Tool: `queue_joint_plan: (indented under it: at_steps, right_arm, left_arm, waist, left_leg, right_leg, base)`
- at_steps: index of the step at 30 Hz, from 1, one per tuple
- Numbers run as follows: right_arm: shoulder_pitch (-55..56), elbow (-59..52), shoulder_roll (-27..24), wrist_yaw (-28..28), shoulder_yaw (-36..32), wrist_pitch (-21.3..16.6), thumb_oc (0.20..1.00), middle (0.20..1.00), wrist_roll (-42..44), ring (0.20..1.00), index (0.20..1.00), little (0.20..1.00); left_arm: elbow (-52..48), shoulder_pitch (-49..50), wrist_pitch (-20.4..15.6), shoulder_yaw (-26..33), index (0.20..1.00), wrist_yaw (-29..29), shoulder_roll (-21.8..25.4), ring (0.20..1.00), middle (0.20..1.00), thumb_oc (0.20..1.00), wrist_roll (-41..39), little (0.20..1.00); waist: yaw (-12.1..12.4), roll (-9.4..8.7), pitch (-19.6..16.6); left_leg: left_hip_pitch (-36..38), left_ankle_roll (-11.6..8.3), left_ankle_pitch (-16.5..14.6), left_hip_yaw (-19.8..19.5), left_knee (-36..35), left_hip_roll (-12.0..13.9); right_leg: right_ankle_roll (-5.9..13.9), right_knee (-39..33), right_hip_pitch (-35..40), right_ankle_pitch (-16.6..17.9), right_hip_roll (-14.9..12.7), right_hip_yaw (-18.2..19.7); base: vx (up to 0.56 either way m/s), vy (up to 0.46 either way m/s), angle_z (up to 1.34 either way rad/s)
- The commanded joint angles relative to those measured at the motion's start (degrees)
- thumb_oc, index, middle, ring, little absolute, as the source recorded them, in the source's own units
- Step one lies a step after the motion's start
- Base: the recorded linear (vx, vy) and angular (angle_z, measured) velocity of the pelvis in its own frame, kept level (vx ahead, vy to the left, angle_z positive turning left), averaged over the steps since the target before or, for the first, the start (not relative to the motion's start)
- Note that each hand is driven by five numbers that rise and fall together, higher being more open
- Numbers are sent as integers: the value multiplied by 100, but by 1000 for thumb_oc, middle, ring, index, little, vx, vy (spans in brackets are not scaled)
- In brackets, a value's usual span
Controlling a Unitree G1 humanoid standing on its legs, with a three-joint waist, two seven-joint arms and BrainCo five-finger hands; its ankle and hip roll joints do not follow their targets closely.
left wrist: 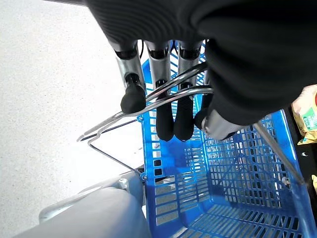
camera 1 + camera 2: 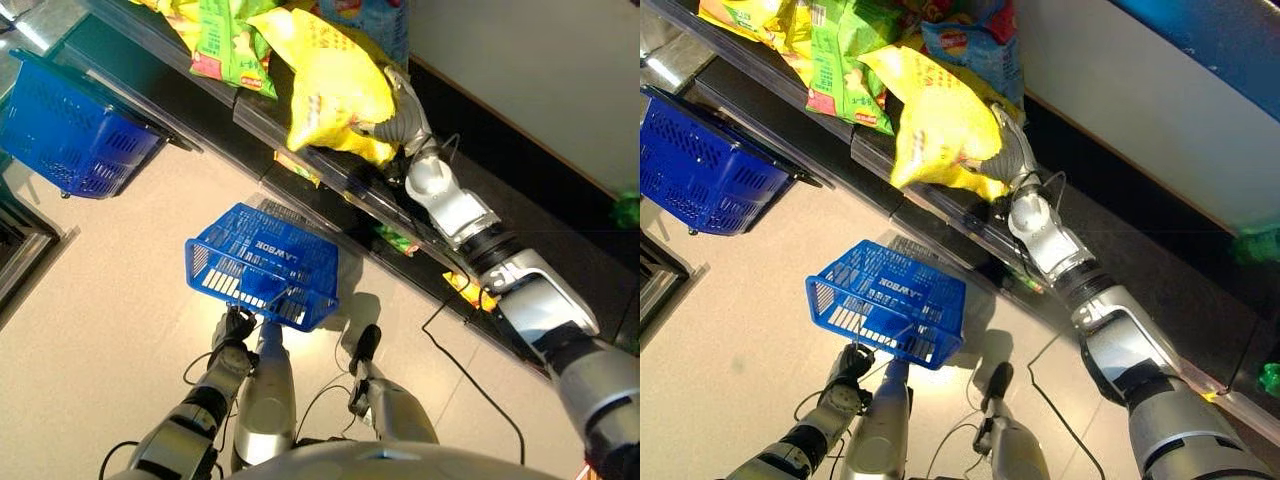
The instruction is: Pick up the snacks into the basket
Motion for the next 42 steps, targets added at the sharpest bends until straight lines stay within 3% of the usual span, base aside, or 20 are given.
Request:
queue_joint_plan:
  at_steps: [1,16,28,34,42]
  right_arm:
    - [-174,159,153,69,17,-93,200,200,-72,200,200,200]
    - [1791,-416,25,-47,-929,-315,200,200,519,200,200,200]
    - [2761,-1712,-1245,-244,-2546,-672,200,200,1155,200,200,200]
    - [3341,-2910,-1730,-52,-3425,-962,200,200,1579,200,200,200]
    - [4351,-4053,-1532,699,-3817,-1082,200,200,2062,200,200,200]
  left_arm:
    - [169,310,96,-257,200,144,11,200,200,200,-121,200]
    - [-57,499,111,-9,200,88,-22,200,200,200,-26,200]
    - [-250,798,79,413,200,-127,109,200,200,200,-3,200]
    - [-126,882,128,564,200,-315,102,200,200,200,38,200]
    - [23,928,179,723,200,-496,40,200,200,200,114,200]
  waist:
    - [293,-209,-1]
    - [21,-145,-134]
    - [-247,-73,-435]
    - [-499,-81,-688]
    - [-717,-30,-916]
  left_leg:
    - [212,430,-344,375,-228,-471]
    - [378,444,-394,370,-250,-495]
    - [665,496,-504,426,-251,-603]
    - [899,495,-574,529,-259,-592]
    - [1097,474,-621,631,-261,-514]
  right_leg:
    - [388,24,-274,388,-314,250]
    - [367,26,-187,326,-304,326]
    - [384,81,-15,291,-330,384]
    - [376,93,101,250,-305,479]
    - [358,119,202,188,-275,537]
  base:
    - [0,0,0]
    - [-7,-1,3]
    - [-3,-5,5]
    - [15,-9,-6]
    - [25,-22,-10]
